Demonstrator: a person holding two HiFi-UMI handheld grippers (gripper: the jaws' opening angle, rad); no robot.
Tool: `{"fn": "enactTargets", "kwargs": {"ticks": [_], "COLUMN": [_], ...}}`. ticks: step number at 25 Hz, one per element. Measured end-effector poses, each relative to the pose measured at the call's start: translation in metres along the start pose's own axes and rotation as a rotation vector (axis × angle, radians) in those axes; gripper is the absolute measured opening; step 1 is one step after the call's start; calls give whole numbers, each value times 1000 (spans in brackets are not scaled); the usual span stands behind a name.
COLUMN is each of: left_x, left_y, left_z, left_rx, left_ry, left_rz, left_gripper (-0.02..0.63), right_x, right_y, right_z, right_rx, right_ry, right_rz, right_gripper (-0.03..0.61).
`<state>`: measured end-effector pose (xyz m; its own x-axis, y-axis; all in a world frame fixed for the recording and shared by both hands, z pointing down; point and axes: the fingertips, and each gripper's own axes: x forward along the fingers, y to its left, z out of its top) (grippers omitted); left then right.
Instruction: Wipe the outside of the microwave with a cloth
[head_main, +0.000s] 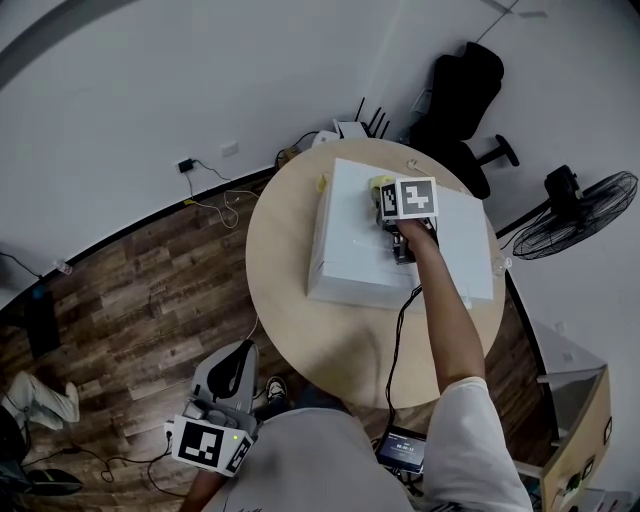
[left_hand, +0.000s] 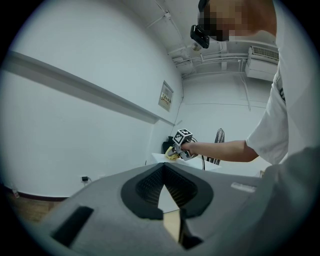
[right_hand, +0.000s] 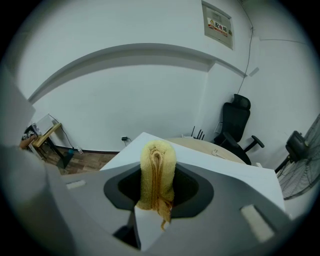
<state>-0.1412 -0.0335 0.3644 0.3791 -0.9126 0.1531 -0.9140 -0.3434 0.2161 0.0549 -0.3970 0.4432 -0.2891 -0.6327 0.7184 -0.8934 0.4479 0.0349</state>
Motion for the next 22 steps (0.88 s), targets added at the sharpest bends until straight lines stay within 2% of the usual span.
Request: {"fn": "enactTargets", "kwargs": {"ticks": [13, 19, 22], "left_x": [-11, -16, -19], "left_y": [10, 11, 11], "left_z": [2, 7, 8], "left_rx": [-5, 1, 5], "left_ry": [-12, -24, -26], "left_rz": [27, 34, 35], "left_gripper": [-5, -5, -5], "right_x": [13, 8, -1], "right_y": [76, 117, 124], "right_z": [19, 34, 40], "right_rx": [-72, -14, -14], "right_ry": [-25, -89, -109], "right_rz": [85, 239, 268], "right_gripper": [137, 135, 135]}}
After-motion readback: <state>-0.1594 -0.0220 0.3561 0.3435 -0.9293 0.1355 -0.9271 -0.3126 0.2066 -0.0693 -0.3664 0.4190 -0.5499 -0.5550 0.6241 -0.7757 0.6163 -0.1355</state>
